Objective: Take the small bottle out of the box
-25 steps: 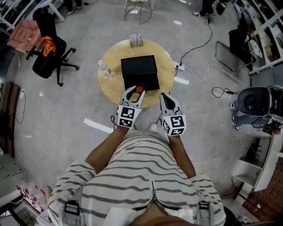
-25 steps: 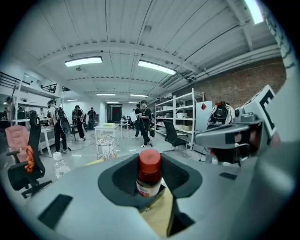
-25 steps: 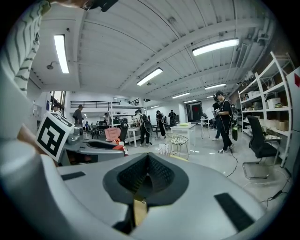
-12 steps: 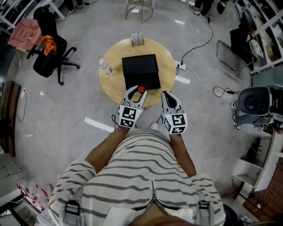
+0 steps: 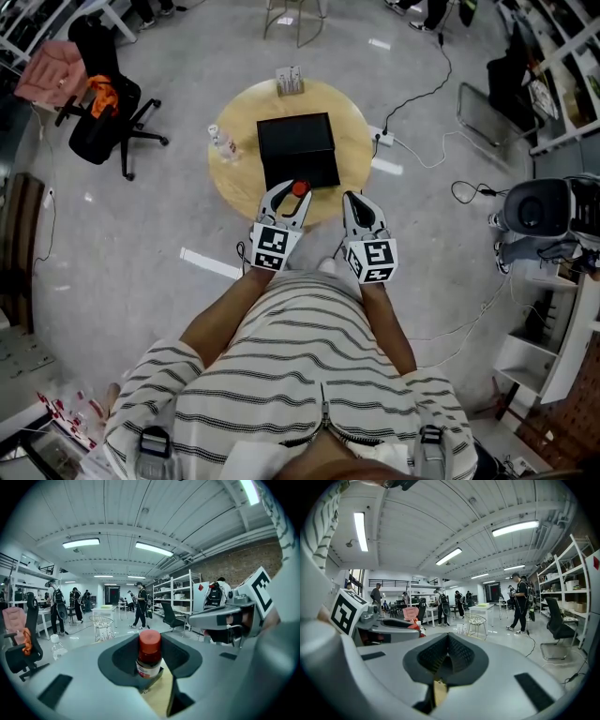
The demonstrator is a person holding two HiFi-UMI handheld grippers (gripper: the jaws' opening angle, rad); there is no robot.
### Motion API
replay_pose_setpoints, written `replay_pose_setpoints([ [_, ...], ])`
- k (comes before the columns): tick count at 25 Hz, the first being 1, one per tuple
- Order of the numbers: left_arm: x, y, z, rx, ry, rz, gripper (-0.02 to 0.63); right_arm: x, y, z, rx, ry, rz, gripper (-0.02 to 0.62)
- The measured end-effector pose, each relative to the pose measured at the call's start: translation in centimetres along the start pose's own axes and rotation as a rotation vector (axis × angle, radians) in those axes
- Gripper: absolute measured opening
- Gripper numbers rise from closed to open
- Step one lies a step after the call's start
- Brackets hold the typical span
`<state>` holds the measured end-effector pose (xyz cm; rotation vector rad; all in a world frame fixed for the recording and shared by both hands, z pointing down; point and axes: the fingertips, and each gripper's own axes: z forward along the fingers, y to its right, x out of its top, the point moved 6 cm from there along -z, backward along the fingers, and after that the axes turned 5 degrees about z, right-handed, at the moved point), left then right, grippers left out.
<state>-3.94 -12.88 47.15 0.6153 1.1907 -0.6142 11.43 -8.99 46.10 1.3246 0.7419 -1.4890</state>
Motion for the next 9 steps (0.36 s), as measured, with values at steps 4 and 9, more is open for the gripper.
replay_pose_setpoints([
  [4, 0.13, 0.36, 0.09, -0.001, 0.001, 0.001, 0.152, -0.05, 0.25, -0.30, -0.001, -0.002, 0.001, 0.011],
  [9, 0.25, 0.41, -0.25, -0.003, 0.006, -0.002, 0.152, 0.02, -0.04, -0.44, 0.001, -0.002, -0.004, 0.011],
])
